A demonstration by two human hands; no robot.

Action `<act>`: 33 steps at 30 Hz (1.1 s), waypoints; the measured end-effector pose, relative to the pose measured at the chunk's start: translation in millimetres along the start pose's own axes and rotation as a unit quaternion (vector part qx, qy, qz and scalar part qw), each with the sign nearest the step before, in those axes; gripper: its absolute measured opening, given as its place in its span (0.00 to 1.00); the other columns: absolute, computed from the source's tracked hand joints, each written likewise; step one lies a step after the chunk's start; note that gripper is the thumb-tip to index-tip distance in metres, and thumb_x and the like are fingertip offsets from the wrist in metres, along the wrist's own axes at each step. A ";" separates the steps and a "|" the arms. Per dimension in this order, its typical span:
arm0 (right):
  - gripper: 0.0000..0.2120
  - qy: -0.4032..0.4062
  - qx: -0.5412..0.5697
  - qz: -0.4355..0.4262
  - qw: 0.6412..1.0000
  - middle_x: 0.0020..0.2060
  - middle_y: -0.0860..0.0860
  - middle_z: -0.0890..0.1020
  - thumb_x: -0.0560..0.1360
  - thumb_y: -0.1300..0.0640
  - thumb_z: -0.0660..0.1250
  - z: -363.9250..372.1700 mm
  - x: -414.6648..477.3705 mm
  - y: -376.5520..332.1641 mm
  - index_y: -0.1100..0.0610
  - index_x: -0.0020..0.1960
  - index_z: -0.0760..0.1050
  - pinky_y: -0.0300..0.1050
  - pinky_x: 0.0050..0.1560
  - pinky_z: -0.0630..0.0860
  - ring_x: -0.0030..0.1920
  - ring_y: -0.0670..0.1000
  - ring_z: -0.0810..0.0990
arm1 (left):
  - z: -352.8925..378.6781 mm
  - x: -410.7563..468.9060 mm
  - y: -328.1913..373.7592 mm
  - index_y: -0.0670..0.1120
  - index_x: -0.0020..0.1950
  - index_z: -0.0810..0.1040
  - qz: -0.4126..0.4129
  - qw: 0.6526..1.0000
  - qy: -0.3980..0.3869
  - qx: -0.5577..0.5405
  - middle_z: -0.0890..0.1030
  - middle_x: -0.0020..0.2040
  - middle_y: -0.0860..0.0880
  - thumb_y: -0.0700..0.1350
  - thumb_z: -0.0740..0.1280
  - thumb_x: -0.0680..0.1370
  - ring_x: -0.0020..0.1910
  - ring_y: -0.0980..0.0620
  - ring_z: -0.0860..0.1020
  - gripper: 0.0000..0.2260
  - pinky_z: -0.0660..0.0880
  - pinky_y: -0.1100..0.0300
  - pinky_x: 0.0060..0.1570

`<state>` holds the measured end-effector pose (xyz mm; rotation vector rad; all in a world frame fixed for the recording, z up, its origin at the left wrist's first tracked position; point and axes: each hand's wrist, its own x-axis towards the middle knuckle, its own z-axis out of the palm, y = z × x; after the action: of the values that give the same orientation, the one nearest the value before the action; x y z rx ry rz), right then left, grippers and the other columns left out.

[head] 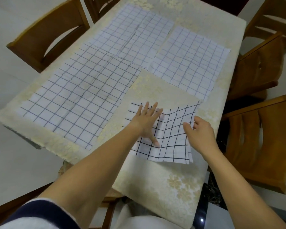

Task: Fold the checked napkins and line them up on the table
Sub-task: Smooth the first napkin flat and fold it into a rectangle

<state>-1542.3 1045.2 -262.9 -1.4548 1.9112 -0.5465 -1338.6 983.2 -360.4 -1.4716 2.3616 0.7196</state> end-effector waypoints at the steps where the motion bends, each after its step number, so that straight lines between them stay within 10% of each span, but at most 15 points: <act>1: 0.09 -0.006 0.001 -0.001 1.000 0.27 0.51 0.68 0.81 0.55 0.64 3.3 0.3 -7.6 0.62 0.53 0.75 0.45 0.35 0.70 0.26 0.51 0.71 | -5.0 -6.6 -6.6 0.53 0.84 0.36 -0.003 0.998 0.021 -0.056 0.30 0.82 0.48 0.73 0.75 0.63 0.80 0.41 0.30 0.65 0.34 0.41 0.78; 3: 0.17 -0.030 0.020 0.004 0.999 0.27 0.51 0.74 0.81 0.58 0.63 12.4 0.1 -27.4 0.59 0.69 0.72 0.44 0.33 0.77 0.24 0.52 0.78 | -12.5 -23.1 -21.2 0.53 0.85 0.50 -0.021 0.972 0.060 -0.227 0.42 0.85 0.49 0.66 0.74 0.72 0.83 0.45 0.41 0.50 0.44 0.46 0.80; 6: 0.16 -0.045 0.000 -0.029 0.999 0.29 0.54 0.80 0.79 0.59 0.63 36.8 3.8 -55.7 0.59 0.67 0.73 0.47 0.41 0.80 0.32 0.55 0.83 | -14.9 -48.4 -39.1 0.51 0.79 0.68 -0.078 0.903 0.139 -0.399 0.67 0.80 0.49 0.62 0.65 0.81 0.77 0.48 0.67 0.29 0.64 0.52 0.75; 10: 0.24 -0.090 0.021 -0.030 0.995 0.46 0.57 0.85 0.81 0.52 0.64 80.3 15.9 -76.8 0.59 0.74 0.69 0.39 0.54 0.75 0.50 0.55 0.84 | -24.7 -77.7 -44.6 0.50 0.76 0.72 -0.117 0.764 0.123 -0.623 0.78 0.70 0.50 0.70 0.52 0.81 0.65 0.47 0.79 0.33 0.75 0.47 0.67; 13: 0.28 -0.126 0.076 -0.031 0.989 0.44 0.50 0.82 0.81 0.46 0.64 94.7 19.1 -74.3 0.52 0.78 0.63 0.46 0.51 0.81 0.42 0.48 0.84 | -25.7 -90.2 -50.5 0.51 0.74 0.73 -0.148 0.690 0.078 -0.704 0.80 0.64 0.52 0.75 0.53 0.75 0.59 0.47 0.82 0.38 0.81 0.51 0.55; 20: 0.25 -0.148 -0.134 -0.121 0.972 0.76 0.52 0.68 0.82 0.53 0.65 94.6 22.6 11.5 0.54 0.78 0.65 0.43 0.72 0.62 0.76 0.53 0.66 | 21.7 -70.1 -58.8 0.44 0.65 0.79 -0.192 0.763 0.157 -0.597 0.83 0.47 0.48 0.43 0.75 0.79 0.42 0.51 0.85 0.16 0.81 0.63 0.39; 25: 0.32 -0.187 -0.263 -0.197 0.926 0.82 0.49 0.48 0.83 0.43 0.60 106.4 26.7 37.0 0.47 0.82 0.51 0.52 0.79 0.42 0.81 0.56 0.42 | 24.3 -56.7 -61.4 0.50 0.61 0.82 -0.219 0.798 0.267 -0.495 0.84 0.47 0.51 0.45 0.71 0.80 0.45 0.54 0.83 0.09 0.80 0.62 0.44; 33: 0.36 -0.218 -0.371 -0.221 0.875 0.80 0.51 0.35 0.82 0.34 0.48 132.7 29.9 34.8 0.48 0.82 0.37 0.56 0.79 0.35 0.79 0.57 0.31 | 44.7 -68.1 -75.8 0.51 0.72 0.76 -0.171 0.824 0.290 -0.455 0.80 0.66 0.55 0.50 0.64 0.85 0.63 0.60 0.76 0.15 0.72 0.62 0.65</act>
<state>-1475.1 1035.4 -385.7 -2.2912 1.4612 0.3817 -1241.9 1031.7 -386.4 -2.7490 2.0340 1.6155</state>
